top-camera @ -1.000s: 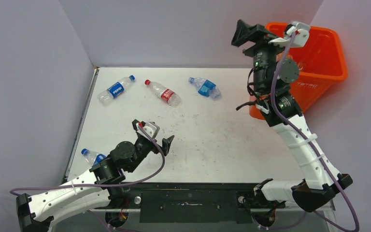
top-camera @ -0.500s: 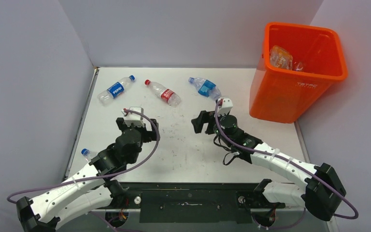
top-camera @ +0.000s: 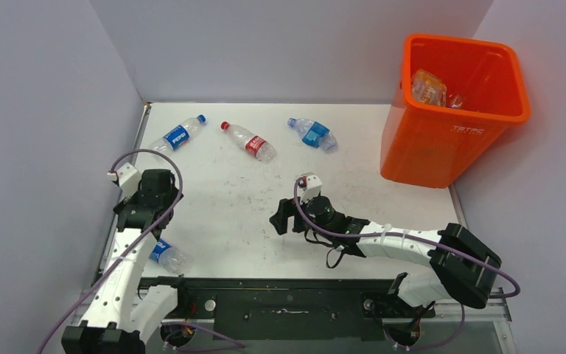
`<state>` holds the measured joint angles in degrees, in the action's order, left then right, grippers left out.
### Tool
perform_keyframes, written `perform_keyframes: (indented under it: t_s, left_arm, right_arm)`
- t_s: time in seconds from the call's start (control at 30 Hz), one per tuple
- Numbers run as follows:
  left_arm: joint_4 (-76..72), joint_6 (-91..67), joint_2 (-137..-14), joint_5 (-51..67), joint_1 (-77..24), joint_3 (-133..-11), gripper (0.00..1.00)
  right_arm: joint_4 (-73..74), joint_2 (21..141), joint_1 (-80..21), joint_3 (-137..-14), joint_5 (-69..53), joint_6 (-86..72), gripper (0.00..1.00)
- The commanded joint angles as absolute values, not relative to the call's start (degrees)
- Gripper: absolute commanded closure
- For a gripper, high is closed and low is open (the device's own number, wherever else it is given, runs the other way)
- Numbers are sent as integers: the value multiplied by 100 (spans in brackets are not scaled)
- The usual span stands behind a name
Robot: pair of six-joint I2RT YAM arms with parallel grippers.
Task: Put the plastic bottles in the bin
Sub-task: Pick up the plastic bottle from the corner of the board.
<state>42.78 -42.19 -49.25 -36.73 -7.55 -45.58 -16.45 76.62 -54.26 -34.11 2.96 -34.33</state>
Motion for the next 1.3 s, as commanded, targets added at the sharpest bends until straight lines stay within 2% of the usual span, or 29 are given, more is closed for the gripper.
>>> perform_keyframes:
  t_s: [0.0,0.17,0.37,0.7,0.77,0.93,1.27]
  left_arm:
    - [5198,-5323,-5344,-3372,114,-4710,4]
    - [5023,-5575,-5738,-2601,1242,-4297,4]
    - [4449,-5417,-5985,-2346,1875,-3771,4]
    - [3854,-5799,-6811,-1989,1962,-3326,4]
    - [3678,-5768,-6856,-1912,1954,-3192,1]
    - [3542,-5713,-6857,-1799,1920,-3132,14]
    - [3441,-5329,-6060,-1380,1778,-3063,53]
  right_arm:
    - [-2095,7859,-5637,-3778,62,-3487,9]
    - [-2136,7859,-5818,-3756,52,-3467,9]
    - [-2256,7602,-5841,-3458,186,-3520,9]
    - [-2103,7330,-5832,-3304,435,-3442,10]
    - [-2067,7323,-5825,-3324,461,-3419,10]
    - [-2004,7314,-5819,-3379,486,-3427,10]
    - [-1716,6896,-5829,-3357,677,-3419,10]
